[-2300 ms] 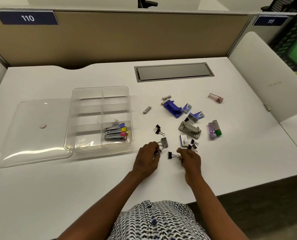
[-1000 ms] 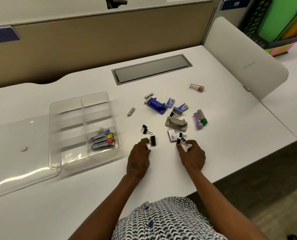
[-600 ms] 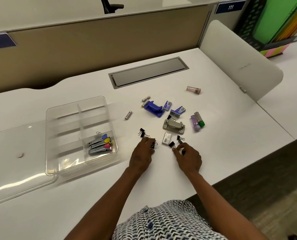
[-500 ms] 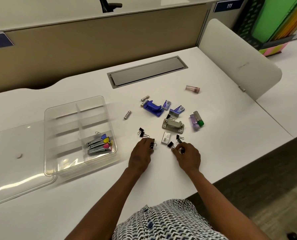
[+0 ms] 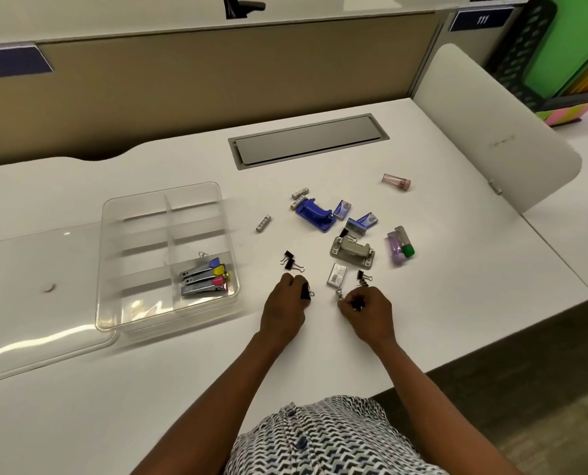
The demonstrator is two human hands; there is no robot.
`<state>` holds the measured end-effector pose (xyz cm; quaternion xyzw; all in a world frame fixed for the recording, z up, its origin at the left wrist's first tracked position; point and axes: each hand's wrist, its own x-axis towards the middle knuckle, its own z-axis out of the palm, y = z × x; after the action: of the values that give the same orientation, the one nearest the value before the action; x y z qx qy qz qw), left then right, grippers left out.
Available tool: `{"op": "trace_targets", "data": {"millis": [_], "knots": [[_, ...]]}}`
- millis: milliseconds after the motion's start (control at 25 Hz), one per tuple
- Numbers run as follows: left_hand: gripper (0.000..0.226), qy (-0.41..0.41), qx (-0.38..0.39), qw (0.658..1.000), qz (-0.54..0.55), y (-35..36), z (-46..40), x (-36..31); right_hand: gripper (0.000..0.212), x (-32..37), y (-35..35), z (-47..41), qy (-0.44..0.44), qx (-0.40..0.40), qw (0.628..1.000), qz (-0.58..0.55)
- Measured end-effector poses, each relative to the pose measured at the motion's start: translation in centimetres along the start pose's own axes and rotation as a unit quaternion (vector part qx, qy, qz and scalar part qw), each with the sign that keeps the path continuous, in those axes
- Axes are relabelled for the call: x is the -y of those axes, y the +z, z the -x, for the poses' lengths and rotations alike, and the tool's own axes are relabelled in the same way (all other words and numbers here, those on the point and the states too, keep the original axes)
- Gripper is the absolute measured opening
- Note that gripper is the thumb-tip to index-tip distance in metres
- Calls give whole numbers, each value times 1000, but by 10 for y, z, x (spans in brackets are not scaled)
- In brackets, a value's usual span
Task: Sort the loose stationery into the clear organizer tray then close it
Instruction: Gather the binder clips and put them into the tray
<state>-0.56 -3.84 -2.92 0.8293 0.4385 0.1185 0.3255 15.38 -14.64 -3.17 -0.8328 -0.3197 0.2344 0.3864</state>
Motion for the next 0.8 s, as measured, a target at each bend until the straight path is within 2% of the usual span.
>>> {"op": "trace_targets", "data": {"millis": [80, 200, 320, 400, 440, 520, 560, 600, 680, 800], "knots": [[18, -6, 3, 999, 44, -2, 0, 0, 24, 3, -1, 2, 66, 5, 992, -108], [21, -56, -19, 988, 139, -8, -4, -2, 29, 5, -7, -3, 163, 1, 929, -331], [23, -139, -50, 961, 236, -12, -7, -5, 27, 6, -16, -11, 200, -27, 901, -383], [22, -210, -64, 924, 313, -13, -11, -9, 32, 0, -22, -17, 214, -52, 910, -352], [23, -237, -74, 909, 334, -14, -14, -11, 29, -2, -23, -18, 219, -59, 917, -328], [27, -273, -99, 888, 356, -18, -21, -13, 8, -5, -21, -18, 218, -77, 932, -280], [30, -281, -115, 884, 354, -20, -25, -13, 13, -7, -18, -19, 203, -91, 945, -238], [32, -282, -130, 889, 337, -21, -28, -11, 23, -7, -14, -18, 184, -104, 961, -180], [32, -261, -140, 920, 258, -22, -33, -7, 31, -4, -8, -16, 134, -121, 980, -79], [33, -215, -119, 962, 119, -20, -37, -1, 21, 2, 1, -16, 98, -123, 987, -22]]}}
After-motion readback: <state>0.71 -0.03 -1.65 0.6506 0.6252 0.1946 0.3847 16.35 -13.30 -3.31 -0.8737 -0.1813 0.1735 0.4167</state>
